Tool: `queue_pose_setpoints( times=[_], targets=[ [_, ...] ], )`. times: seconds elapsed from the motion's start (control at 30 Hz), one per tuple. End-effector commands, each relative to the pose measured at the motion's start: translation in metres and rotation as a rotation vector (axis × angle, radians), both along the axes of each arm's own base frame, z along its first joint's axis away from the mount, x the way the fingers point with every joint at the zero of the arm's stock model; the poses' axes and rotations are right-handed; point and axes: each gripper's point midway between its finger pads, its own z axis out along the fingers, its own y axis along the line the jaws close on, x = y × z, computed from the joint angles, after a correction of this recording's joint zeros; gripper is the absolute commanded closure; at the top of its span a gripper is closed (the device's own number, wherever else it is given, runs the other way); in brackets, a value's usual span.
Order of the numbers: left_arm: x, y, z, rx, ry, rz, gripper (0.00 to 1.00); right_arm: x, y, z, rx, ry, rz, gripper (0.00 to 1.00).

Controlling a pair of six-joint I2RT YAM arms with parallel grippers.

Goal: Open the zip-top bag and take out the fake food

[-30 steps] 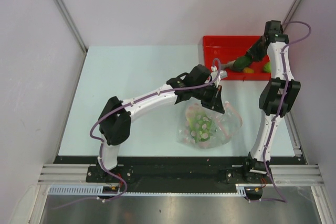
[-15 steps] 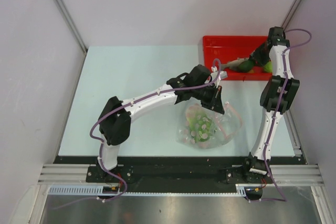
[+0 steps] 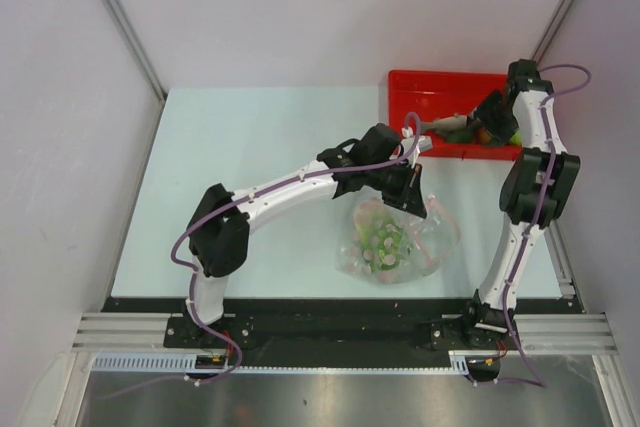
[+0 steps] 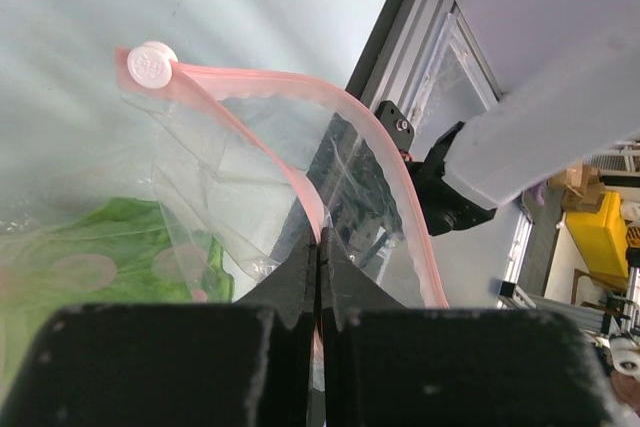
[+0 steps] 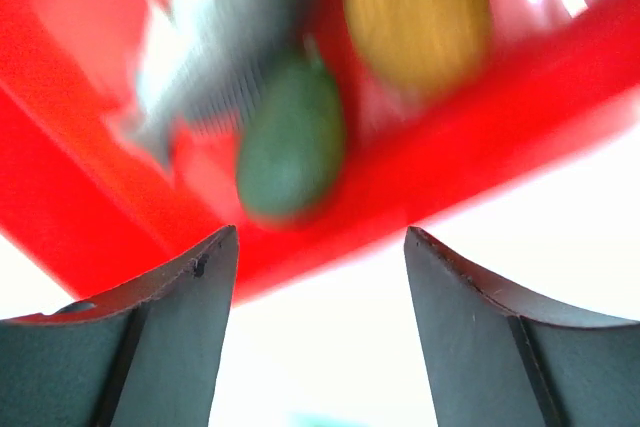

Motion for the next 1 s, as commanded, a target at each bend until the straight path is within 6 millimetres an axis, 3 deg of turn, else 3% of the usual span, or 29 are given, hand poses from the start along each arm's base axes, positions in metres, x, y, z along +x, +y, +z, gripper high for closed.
queue_pose_setpoints(
  times=[0.0, 0.03, 0.1, 0.13, 0.17, 0.23, 0.27, 0.37, 0.4, 0.6, 0.77, 0.83, 0.97],
  targets=[
    [-0.001, 0.003, 0.041, -0.069, -0.053, 0.003, 1.00, -0.063, 0.030, 0.049, -0.027, -0.015, 0.073, 0.28],
    [-0.001, 0.004, 0.040, -0.066, -0.051, 0.003, 1.00, -0.074, 0.036, 0.071, -0.035, -0.062, 0.083, 0.28],
    [0.000, 0.003, 0.041, -0.068, -0.051, 0.006, 1.00, -0.092, 0.049, 0.075, -0.030, -0.079, 0.111, 0.28],
    [0.000, 0.004, 0.040, -0.066, -0.050, 0.006, 1.00, -0.111, 0.055, 0.059, -0.024, -0.034, 0.129, 0.28],
    [0.001, 0.003, 0.041, -0.068, -0.053, 0.008, 1.00, -0.122, 0.066, 0.079, -0.032, -0.090, 0.159, 0.28],
    [0.002, 0.002, 0.043, -0.070, -0.054, 0.012, 1.00, -0.148, 0.078, 0.072, -0.054, -0.057, 0.204, 0.28],
    [0.002, 0.002, 0.041, -0.068, -0.051, 0.013, 1.00, -0.164, 0.083, 0.083, -0.078, -0.065, 0.220, 0.28],
    [0.003, 0.003, 0.041, -0.064, -0.053, 0.023, 1.00, -0.202, 0.109, 0.083, -0.107, -0.039, 0.307, 0.28],
    [0.003, 0.003, 0.040, -0.063, -0.050, 0.025, 1.00, -0.215, 0.118, 0.099, -0.113, -0.094, 0.337, 0.28],
    [0.002, 0.006, 0.048, -0.079, -0.055, 0.045, 1.00, -0.279, 0.132, 0.110, -0.042, -0.138, 0.389, 0.35],
    [0.004, 0.004, 0.049, -0.086, -0.046, 0.060, 1.00, -0.306, 0.157, 0.113, 0.087, -0.234, 0.453, 0.49],
    [0.003, 0.002, 0.050, -0.092, -0.039, 0.060, 1.00, -0.313, 0.163, 0.106, 0.127, -0.252, 0.457, 0.57],
    [0.001, 0.001, 0.056, -0.101, -0.040, 0.066, 1.00, -0.318, 0.173, 0.086, 0.194, -0.229, 0.457, 0.62]
  ],
)
